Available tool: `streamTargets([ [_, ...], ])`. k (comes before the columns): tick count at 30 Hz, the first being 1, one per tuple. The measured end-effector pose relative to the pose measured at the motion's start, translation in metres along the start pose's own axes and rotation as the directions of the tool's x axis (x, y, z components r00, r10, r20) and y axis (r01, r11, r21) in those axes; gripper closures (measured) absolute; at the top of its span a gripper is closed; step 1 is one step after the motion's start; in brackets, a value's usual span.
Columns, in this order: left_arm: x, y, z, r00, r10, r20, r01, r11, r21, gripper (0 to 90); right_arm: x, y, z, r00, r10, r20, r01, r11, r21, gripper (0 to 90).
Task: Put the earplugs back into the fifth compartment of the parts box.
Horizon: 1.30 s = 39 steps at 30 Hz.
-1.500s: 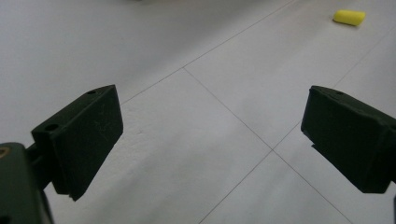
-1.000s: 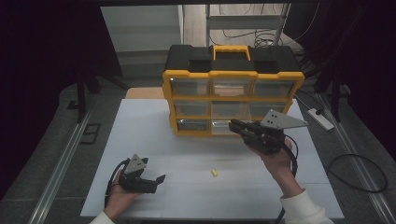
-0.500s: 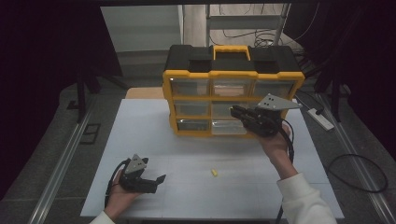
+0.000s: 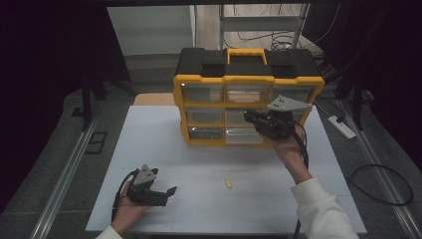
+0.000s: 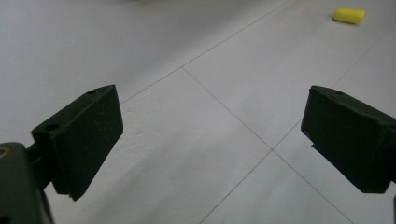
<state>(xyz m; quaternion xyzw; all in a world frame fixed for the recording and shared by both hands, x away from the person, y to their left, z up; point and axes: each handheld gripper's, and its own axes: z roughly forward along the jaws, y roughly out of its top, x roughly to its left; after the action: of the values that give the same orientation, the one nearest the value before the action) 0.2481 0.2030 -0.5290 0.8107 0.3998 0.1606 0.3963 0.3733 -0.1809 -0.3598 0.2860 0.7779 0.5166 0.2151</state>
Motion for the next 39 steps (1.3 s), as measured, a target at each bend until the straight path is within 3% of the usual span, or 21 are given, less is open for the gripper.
streamTargets([
  [1, 0.0, 0.0, 0.0, 1.0, 0.0, 0.0, 0.0, 1.0, 0.0, 5.4, 0.0, 0.0, 0.0, 1.0, 0.0, 0.0, 0.0, 1.0, 0.0, 78.3],
  [2, 0.0, 0.0, 0.0, 1.0, 0.0, 0.0, 0.0, 1.0, 0.0, 5.4, -0.001, 0.0, 0.001, 0.9998, -0.001, 0.019, 0.001, 1.0, 0.009, 65.8],
  [5, 0.0, 0.0, 0.0, 1.0, 0.001, -0.002, -0.001, 1.0, 0.0, 5.4, 0.001, 0.0, -0.001, 0.9998, 0.012, 0.018, -0.012, 1.0, -0.016, 50.1],
  [6, 0.0, 0.0, 0.0, 1.0, 0.001, -0.002, -0.001, 1.0, 0.0, 5.4, 0.001, 0.0, -0.001, 0.9998, 0.012, 0.018, -0.012, 1.0, -0.016, 50.1],
  [9, 0.0, 0.0, 0.0, 1.0, 0.002, 0.0, -0.002, 1.0, 0.001, 5.4, 0.007, 0.001, -0.006, 0.9999, -0.005, 0.009, 0.005, 0.999, -0.034, 36.9],
  [12, 0.0, 0.0, 0.0, 1.0, 0.004, -0.001, -0.004, 1.0, 0.003, 5.5, 0.01, 0.001, -0.012, 0.9999, 0.001, 0.012, -0.001, 0.999, -0.048, 32.7],
  [16, 0.0, 0.0, 0.0, 1.0, 0.001, -0.002, -0.001, 1.0, 0.001, 5.5, 0.015, -0.001, -0.02, 0.9999, 0.016, -0.006, -0.016, 0.997, -0.07, 30.7],
  [26, 0.0, 0.0, 0.0, 1.0, 0.004, -0.005, -0.004, 1.0, 0.001, 5.5, 0.034, -0.021, -0.04, 0.9977, -0.004, -0.068, -0.002, 0.996, -0.095, 29.5],
  [32, 0.0, 0.0, 0.0, 1.0, 0.0, -0.003, 0.0, 1.0, 0.0, 5.4, 0.046, -0.048, -0.046, 0.9946, -0.008, -0.104, 0.001, 0.998, -0.063, 29.2],
  [39, -0.001, 0.0, -0.001, 0.9999, 0.005, -0.009, -0.005, 1.0, -0.004, 5.4, 0.047, -0.071, -0.044, 0.9938, 0.005, -0.111, -0.006, 1.0, -0.004, 28.8],
])
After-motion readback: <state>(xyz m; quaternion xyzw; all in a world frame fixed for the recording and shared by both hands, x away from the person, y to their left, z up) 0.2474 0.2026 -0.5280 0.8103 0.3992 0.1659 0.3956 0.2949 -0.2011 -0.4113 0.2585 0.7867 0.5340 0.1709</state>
